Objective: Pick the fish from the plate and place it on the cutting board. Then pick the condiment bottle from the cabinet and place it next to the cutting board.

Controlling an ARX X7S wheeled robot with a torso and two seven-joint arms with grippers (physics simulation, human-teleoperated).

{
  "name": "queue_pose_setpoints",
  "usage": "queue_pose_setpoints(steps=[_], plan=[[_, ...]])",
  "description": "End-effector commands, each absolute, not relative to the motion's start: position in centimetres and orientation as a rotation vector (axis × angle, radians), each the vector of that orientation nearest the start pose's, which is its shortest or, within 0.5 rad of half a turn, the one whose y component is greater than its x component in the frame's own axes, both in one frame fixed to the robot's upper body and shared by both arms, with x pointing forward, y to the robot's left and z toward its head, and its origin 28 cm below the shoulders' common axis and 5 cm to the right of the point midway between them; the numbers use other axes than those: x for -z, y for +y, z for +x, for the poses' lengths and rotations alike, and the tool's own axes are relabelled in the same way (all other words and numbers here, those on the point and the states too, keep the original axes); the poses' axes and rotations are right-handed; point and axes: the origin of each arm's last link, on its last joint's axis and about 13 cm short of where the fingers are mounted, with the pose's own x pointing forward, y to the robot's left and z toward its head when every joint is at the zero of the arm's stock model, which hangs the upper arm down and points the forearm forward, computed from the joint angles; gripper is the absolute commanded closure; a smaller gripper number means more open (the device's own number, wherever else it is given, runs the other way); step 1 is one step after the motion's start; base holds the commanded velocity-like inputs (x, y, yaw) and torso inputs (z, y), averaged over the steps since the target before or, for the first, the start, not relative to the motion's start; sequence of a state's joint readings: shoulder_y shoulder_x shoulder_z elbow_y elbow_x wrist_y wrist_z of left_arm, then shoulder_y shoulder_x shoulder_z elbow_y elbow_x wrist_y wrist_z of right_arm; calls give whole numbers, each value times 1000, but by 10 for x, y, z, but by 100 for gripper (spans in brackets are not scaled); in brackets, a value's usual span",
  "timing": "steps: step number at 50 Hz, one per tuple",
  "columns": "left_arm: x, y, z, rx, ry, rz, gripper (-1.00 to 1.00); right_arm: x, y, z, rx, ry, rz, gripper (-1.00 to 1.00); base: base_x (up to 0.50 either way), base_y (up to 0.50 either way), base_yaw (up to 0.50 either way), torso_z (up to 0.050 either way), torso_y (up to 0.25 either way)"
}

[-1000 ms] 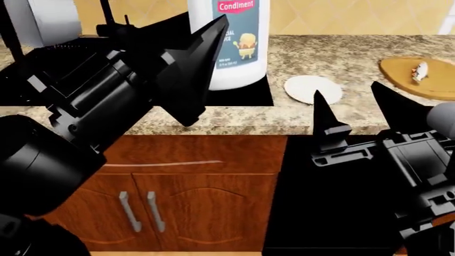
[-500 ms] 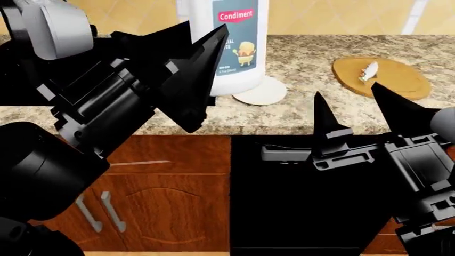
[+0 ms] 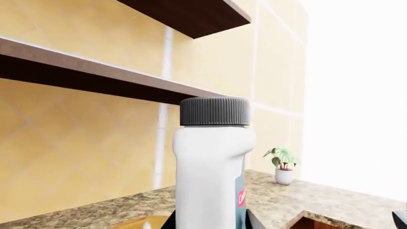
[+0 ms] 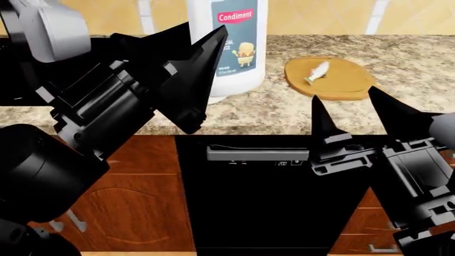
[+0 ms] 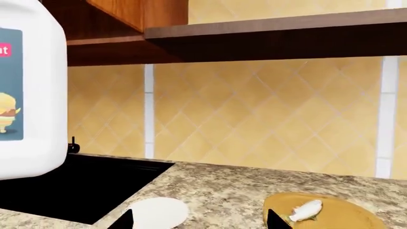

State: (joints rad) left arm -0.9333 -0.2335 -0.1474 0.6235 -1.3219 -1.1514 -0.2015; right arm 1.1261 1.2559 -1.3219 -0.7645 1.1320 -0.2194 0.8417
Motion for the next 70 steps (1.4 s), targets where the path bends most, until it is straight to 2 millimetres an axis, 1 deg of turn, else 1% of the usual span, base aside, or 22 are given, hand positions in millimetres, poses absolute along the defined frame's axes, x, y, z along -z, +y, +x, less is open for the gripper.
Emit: queue_pose_setpoints(steps=[1,9,21,30,34,38,43,52,60,70], plan=[[-298,200,227,834,-354,-247,100,-230,-137,180,-254,-288,33,-100,0,-500,0,0,0],[-297,201,227,832,-353,-249,100,-229,-138,178,-251,-290,33,-100,0,-500,0,0,0],[-293,202,231,808,-354,-233,100,-229,-137,180,-246,-293,35,-100,0,-500,0,0,1],[-291,205,235,778,-357,-225,100,-227,-135,186,-244,-288,38,-100,0,-500,0,0,0],[-290,207,236,759,-364,-223,100,-225,-137,187,-202,-259,40,-100,0,-264,0,0,0],[-283,210,241,715,-366,-189,100,-223,-141,191,-120,-233,-10,-100,0,0,0,3,0],[-270,212,247,673,-369,-170,100,-223,-141,198,-95,-237,-19,-100,0,0,0,0,2],[-250,215,256,621,-357,-156,100,-221,-136,212,-75,-283,41,-100,38,-4,0,0,0],[-238,216,254,595,-364,-140,100,-217,-132,214,-85,-307,38,-100,483,-73,0,0,1],[-232,218,250,574,-369,-130,100,-218,-130,214,-97,-311,32,-100,500,-76,0,0,1]])
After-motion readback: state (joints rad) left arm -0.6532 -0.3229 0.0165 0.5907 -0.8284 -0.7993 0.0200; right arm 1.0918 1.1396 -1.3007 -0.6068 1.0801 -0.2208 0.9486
